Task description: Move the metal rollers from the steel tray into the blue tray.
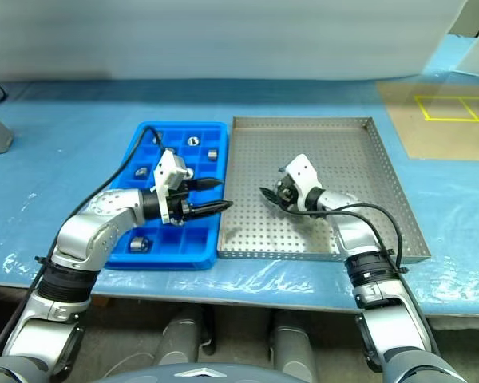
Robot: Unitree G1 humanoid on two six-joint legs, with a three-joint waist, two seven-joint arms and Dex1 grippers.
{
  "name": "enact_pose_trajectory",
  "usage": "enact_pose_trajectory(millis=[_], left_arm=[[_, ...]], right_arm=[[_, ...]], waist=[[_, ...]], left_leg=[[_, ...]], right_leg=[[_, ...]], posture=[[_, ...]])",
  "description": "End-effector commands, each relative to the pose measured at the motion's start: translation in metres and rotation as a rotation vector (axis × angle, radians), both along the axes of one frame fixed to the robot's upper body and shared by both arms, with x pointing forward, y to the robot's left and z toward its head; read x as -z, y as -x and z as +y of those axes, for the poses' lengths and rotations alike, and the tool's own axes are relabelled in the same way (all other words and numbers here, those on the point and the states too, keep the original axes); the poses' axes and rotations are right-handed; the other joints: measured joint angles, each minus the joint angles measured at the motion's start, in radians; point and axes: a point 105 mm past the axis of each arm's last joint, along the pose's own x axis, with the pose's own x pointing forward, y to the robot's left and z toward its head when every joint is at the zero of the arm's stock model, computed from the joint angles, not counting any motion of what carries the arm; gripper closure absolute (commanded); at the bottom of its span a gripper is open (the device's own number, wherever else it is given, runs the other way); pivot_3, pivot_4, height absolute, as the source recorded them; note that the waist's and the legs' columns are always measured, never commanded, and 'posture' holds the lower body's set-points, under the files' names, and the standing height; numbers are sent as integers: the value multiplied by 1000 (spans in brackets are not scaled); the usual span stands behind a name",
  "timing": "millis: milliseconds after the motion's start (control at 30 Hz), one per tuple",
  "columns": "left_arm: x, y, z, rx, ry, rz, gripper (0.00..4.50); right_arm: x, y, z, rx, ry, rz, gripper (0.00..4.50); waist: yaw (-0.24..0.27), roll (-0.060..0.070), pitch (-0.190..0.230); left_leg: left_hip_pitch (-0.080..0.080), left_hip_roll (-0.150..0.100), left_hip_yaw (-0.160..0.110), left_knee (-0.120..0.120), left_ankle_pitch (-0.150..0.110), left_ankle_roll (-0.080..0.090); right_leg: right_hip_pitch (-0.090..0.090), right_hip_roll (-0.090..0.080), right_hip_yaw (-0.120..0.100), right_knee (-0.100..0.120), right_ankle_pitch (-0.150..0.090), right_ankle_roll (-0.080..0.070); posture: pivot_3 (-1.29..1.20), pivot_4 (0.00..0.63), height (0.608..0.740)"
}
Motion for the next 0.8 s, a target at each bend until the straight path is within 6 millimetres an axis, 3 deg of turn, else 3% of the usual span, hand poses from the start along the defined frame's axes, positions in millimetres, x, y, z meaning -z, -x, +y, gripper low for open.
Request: enact_pose_trajectory(millis=[33,533,633,700,733,767,800], left_arm=[[-14,2,-1,12,13,-44,949],[-7,-6,-3,-27,7,-32,949],[-9,-6,-4,-28,0,-36,906],[-11,-6,-4,-30,1,-38,906],[-12,-5,-4,-31,2,-40,906],[-13,-5,-3,-31,1,-40,906],[-14,-3,-3,-23,-3,-46,906]], right_arm=[[-6,-2,3,6,-19,-36,411],[6,-7,-6,73,-91,70,411],[7,0,0,26,-93,74,1013],[9,-2,-2,50,-67,64,1670],[9,-2,-1,43,-61,58,1670],[8,0,0,30,-78,60,2218],[7,1,2,20,-85,60,2479]], waist=[[-3,0,0],[-19,0,0],[-20,0,0],[-20,0,0],[-20,0,0],[-20,0,0],[-20,0,0]], left_leg=[[0,0,0,0,0,0],[0,0,0,0,0,0],[0,0,0,0,0,0],[0,0,0,0,0,0],[0,0,0,0,0,0],[0,0,0,0,0,0],[0,0,0,0,0,0]], right_leg=[[0,0,0,0,0,0],[0,0,0,0,0,0],[0,0,0,0,0,0],[0,0,0,0,0,0],[0,0,0,0,0,0],[0,0,0,0,0,0],[0,0,0,0,0,0]], posture=[[-57,150,740],[-52,150,740],[-52,150,740],[-52,150,740],[-52,150,740],[-52,150,740],[-50,150,740]])
